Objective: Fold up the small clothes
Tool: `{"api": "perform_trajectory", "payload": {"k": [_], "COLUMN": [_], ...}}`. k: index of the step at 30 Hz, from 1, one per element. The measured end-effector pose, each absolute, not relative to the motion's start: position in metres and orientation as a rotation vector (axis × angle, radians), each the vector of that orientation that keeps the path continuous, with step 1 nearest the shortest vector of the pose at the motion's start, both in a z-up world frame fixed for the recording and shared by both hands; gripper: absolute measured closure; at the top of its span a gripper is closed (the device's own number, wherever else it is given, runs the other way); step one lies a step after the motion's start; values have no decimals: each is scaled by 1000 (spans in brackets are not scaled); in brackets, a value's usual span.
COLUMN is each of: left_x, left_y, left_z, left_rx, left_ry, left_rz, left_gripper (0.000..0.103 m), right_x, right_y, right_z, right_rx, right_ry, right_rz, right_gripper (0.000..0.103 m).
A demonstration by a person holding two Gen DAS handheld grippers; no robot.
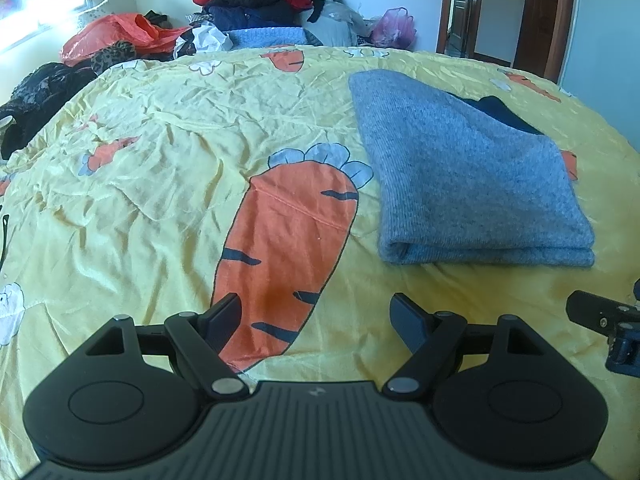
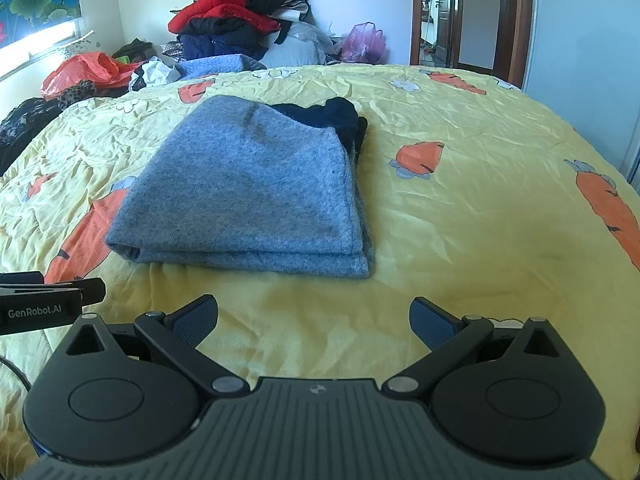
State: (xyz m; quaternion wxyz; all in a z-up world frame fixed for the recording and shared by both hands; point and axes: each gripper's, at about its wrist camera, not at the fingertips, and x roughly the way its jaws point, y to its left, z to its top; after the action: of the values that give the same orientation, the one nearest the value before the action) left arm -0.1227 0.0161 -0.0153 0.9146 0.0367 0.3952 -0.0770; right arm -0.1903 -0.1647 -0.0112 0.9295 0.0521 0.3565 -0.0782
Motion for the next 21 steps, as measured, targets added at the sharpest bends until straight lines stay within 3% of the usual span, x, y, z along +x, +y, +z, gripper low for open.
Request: {"api": "perform_trajectory", "payload": {"k": [21], "left_x": [-123], "left_y": [21], "left_z": [-15], "left_rx": [64], "left_ry": [815], "left_rz": [-157], "left_gripper": [21], "right_x": [-191], "right_y": [-161], "right_z": [-12], "right_rx": [100], "right_ry": [732], "right_rz": [-154], "right_gripper": [1]}}
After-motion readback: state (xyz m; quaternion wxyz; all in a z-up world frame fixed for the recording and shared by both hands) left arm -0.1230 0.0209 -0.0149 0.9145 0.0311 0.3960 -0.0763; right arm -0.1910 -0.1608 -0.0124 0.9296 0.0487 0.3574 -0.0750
